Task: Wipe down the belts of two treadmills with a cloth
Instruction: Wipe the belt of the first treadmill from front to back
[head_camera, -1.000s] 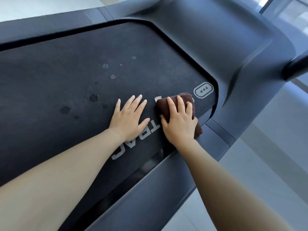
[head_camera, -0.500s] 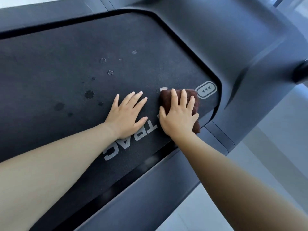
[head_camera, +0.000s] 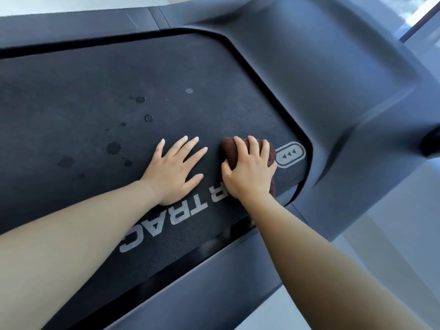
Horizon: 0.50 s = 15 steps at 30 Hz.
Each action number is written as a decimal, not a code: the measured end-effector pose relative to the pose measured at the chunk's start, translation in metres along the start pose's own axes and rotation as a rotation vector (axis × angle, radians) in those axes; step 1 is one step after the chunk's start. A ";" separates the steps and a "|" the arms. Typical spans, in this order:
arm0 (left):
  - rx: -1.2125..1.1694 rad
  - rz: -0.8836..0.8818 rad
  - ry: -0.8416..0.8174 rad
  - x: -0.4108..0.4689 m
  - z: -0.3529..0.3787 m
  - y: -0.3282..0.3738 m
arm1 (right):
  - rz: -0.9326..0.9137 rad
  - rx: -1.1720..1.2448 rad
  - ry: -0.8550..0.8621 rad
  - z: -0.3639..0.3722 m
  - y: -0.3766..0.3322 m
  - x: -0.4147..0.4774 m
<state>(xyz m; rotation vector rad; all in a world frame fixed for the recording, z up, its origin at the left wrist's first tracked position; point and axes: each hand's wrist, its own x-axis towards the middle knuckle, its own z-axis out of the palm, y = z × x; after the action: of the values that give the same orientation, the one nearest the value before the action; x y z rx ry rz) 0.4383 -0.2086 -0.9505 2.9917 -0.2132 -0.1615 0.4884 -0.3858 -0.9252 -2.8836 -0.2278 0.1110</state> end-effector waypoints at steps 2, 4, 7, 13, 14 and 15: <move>0.003 -0.002 0.005 -0.001 0.001 0.001 | 0.032 0.007 0.013 -0.001 -0.001 0.018; -0.001 -0.004 0.012 -0.001 0.001 -0.001 | 0.045 -0.005 0.018 0.000 -0.001 0.024; 0.000 0.001 0.016 -0.001 0.002 0.000 | 0.049 0.016 0.035 0.000 0.000 0.011; -0.084 -0.047 0.003 0.015 -0.004 0.022 | 0.049 0.017 0.021 -0.002 0.011 -0.029; -0.100 -0.042 0.002 0.020 -0.004 0.028 | 0.053 0.012 0.026 -0.003 0.015 -0.032; -0.113 -0.042 0.003 0.024 -0.004 0.034 | 0.061 0.011 0.032 -0.003 0.019 -0.032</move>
<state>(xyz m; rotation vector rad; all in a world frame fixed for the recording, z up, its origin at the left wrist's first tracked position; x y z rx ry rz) 0.4575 -0.2450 -0.9442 2.8853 -0.1356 -0.1679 0.4600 -0.4096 -0.9248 -2.8801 -0.1323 0.0766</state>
